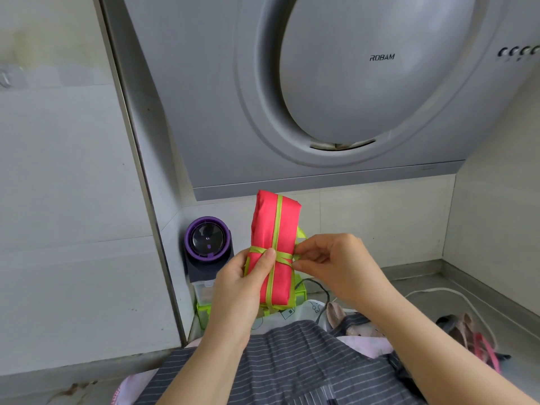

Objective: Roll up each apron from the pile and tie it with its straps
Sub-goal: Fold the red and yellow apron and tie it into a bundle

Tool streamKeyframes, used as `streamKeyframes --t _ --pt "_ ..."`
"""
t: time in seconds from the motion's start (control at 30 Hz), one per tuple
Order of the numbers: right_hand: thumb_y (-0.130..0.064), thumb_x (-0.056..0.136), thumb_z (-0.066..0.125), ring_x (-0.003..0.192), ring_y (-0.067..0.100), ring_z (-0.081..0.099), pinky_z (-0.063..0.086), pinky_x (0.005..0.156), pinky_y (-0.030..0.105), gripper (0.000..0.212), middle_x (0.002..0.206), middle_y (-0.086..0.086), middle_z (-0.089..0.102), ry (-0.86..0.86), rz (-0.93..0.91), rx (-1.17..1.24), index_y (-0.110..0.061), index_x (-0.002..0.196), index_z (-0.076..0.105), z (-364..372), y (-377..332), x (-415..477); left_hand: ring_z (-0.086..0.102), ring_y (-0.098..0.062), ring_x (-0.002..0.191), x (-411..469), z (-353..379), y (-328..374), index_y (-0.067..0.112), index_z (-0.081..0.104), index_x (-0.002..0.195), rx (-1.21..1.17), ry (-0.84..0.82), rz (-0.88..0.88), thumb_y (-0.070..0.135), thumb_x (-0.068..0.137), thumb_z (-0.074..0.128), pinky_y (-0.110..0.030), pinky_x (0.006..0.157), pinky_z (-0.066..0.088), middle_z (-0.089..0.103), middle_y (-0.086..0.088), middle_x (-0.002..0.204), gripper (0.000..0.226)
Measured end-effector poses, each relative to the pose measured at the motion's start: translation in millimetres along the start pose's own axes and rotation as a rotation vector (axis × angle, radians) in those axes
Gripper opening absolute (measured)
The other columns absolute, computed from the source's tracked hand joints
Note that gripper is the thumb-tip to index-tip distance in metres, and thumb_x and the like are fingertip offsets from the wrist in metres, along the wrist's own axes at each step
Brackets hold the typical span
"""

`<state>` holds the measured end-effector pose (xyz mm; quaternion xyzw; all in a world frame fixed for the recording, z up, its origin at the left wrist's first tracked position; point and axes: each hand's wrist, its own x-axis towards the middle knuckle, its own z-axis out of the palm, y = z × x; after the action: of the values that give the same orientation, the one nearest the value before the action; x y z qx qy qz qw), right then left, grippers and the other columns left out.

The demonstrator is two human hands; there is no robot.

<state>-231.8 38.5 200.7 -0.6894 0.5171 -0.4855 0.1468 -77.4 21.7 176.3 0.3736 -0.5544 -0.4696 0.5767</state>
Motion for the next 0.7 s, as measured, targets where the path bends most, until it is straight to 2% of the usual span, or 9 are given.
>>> streamKeyframes --t 0.07,0.23,0.3,0.43,0.53,0.6,0.7 --pt "-0.015 0.076 0.078 0.064 -0.007 0.06 0.048 0.064 0.006 0.013 0.068 -0.015 0.064 0.024 -0.024 -0.005 -0.013 0.089 0.075 0.5 1.9 -1.6 0.072 -0.014 0.08 0.0 -0.1 2.0 0.027 0.069 0.095 0.01 -0.008 0.014 0.046 0.069 0.065 -0.032 0.069 0.055 0.075 0.004 0.087 0.033" --pt "-0.011 0.079 0.075 0.067 -0.013 0.058 0.043 0.065 0.003 0.01 0.067 -0.019 0.06 0.044 -0.144 -0.051 -0.008 0.089 0.076 1.7 1.6 -1.5 0.072 -0.018 0.084 3.1 -0.2 1.7 0.025 0.07 0.096 -0.03 -0.007 -0.038 0.045 0.068 0.066 -0.038 0.075 0.056 0.075 0.0 0.09 0.034" --pt "-0.009 0.079 0.075 0.07 -0.013 0.058 0.043 0.067 0.003 0.007 0.068 -0.015 0.061 0.04 -0.214 -0.102 -0.008 0.086 0.075 1.3 3.2 0.8 0.072 -0.019 0.085 4.0 -0.1 2.5 0.024 0.071 0.095 -0.033 -0.014 -0.056 0.044 0.068 0.067 -0.039 0.077 0.056 0.075 -0.001 0.09 0.034" --pt "-0.008 0.081 0.071 0.074 0.002 0.057 0.047 0.067 0.011 0.004 0.073 -0.008 0.062 -0.05 -0.369 -0.205 -0.011 0.082 0.071 -2.1 11.0 5.6 0.072 -0.02 0.085 3.8 -1.3 1.3 0.021 0.071 0.093 -0.032 -0.021 -0.083 0.041 0.069 0.068 -0.038 0.075 0.056 0.075 -0.003 0.09 0.032" --pt "-0.019 0.082 0.059 0.066 0.011 0.049 0.046 0.059 0.024 0.009 0.071 -0.004 0.056 -0.043 -0.488 -0.342 -0.012 0.078 0.061 -3.2 13.0 5.5 0.072 -0.021 0.086 1.1 -1.0 0.5 0.021 0.072 0.092 -0.045 -0.032 -0.093 0.041 0.068 0.068 -0.037 0.075 0.055 0.075 -0.003 0.091 0.031" --pt "-0.021 0.079 0.053 0.063 0.011 0.043 0.041 0.056 0.023 0.012 0.069 -0.005 0.051 -0.005 -0.57 -0.421 -0.011 0.073 0.055 -4.9 12.5 6.9 0.072 -0.022 0.087 -1.4 1.3 -1.2 0.019 0.071 0.094 -0.054 -0.039 -0.103 0.041 0.069 0.068 -0.039 0.077 0.056 0.075 -0.005 0.092 0.033" --pt "-0.013 0.074 0.053 0.061 0.014 0.039 0.035 0.055 0.022 0.008 0.066 -0.002 0.048 0.038 -0.66 -0.455 -0.008 0.067 0.052 -4.1 14.7 6.1 0.072 -0.022 0.086 -7.0 5.9 -3.3 0.018 0.071 0.095 -0.056 -0.059 -0.107 0.04 0.072 0.066 -0.04 0.079 0.056 0.075 -0.005 0.09 0.033"
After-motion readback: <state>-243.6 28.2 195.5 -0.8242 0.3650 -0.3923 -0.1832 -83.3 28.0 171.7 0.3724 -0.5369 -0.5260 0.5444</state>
